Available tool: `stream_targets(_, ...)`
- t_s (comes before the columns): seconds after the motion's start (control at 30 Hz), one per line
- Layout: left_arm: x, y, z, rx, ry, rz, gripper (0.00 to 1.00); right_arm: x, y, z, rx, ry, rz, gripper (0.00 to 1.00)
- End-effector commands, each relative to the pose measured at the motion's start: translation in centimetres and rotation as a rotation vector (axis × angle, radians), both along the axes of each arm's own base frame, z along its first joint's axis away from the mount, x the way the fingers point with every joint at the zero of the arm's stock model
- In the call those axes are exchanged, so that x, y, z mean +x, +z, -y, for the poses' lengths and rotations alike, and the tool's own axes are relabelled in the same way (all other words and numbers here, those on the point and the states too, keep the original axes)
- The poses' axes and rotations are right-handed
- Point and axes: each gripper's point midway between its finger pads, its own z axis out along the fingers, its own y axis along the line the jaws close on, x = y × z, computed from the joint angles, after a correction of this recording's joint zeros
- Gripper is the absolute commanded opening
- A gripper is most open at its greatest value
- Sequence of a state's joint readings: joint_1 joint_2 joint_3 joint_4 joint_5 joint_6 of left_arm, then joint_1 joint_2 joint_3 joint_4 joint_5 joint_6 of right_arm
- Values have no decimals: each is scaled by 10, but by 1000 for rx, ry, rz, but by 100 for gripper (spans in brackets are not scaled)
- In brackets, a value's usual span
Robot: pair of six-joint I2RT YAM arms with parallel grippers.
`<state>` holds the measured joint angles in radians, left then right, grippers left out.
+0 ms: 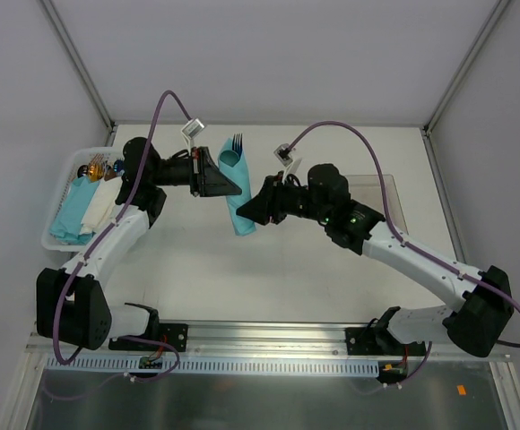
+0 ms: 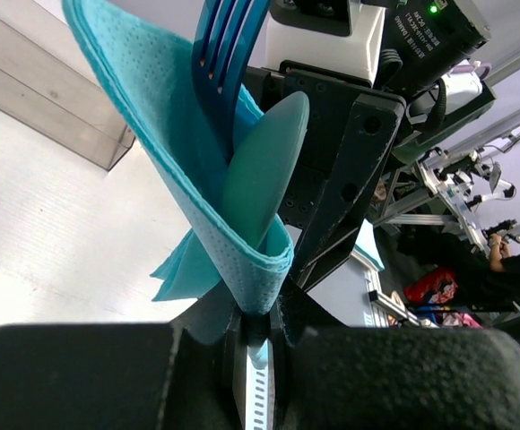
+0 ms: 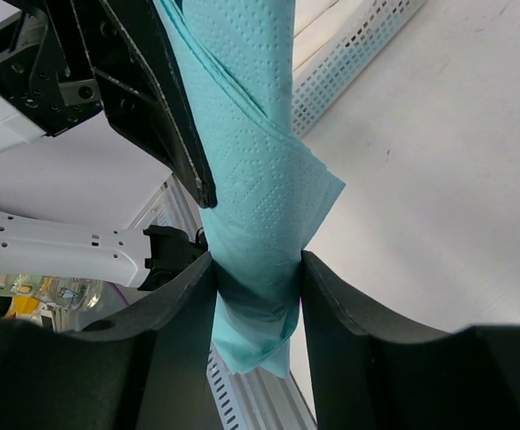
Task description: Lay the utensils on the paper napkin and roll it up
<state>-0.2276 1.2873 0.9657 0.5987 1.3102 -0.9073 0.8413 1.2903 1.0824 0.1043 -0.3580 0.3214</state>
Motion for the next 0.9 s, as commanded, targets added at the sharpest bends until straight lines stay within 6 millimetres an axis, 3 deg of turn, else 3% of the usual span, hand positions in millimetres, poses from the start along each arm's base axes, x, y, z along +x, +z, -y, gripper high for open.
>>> stream_targets(0.0,-10,11,-2,-21,-42,66,0,-6,19,1,71,31,28,44)
stream_targets(0.53,-6,8,-3,-6,30,61,3,-7,21,1,126,69,22,0)
stream_targets(0.6,-6,10,-3,-6,35,65,7,-8,21,1,133,78,20,0)
stream_targets(0.87,-4,5,-15,0,85,38,50,-9,36,6,183,74,46,0)
